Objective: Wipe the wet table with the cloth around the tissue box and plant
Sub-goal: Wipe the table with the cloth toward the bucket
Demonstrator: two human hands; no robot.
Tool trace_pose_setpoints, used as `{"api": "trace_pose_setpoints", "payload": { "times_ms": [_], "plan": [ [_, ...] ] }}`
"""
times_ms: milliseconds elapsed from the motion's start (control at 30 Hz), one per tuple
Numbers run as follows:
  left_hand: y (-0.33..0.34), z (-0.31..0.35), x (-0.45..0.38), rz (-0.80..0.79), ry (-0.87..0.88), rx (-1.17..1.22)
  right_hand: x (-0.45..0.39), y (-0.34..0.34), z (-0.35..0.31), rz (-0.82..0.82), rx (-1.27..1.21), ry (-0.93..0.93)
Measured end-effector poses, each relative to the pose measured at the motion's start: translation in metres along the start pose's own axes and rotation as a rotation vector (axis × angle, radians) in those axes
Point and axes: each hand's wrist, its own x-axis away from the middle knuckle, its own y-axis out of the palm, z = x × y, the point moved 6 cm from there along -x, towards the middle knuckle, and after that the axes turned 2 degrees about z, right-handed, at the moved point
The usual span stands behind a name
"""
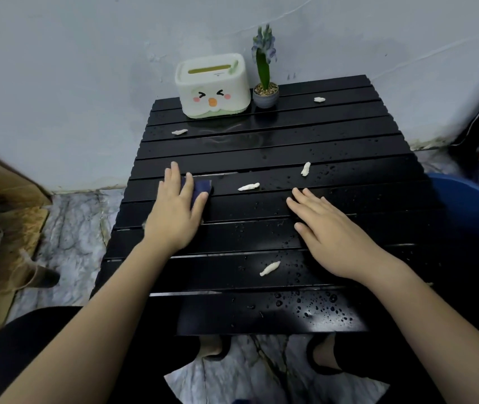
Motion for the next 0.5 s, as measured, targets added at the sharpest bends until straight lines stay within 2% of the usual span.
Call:
{"api": "trace_pose_setpoints", "payload": {
  "times_ms": [100,367,433,500],
  "plan": [
    [0.012,0.043,-0.010,0.010,0.055,-0.007,0.008,-0.004,0.008,0.009,0.017,-0.001],
    [0.039,0.164,-0.027,-0.082,0.204,0.104,0.027,-0.019,0.036,0.044,0.058,0.061],
    [0.038,0.176,-0.029,-0.050,0.212,0.206,0.028,-0.022,0.039,0.051,0.057,0.080],
    [0.026,0.169,-0.036,0.077,0.143,0.474,0.029,-0.024,0.042,0.053,0.054,0.101]
  ]
}}
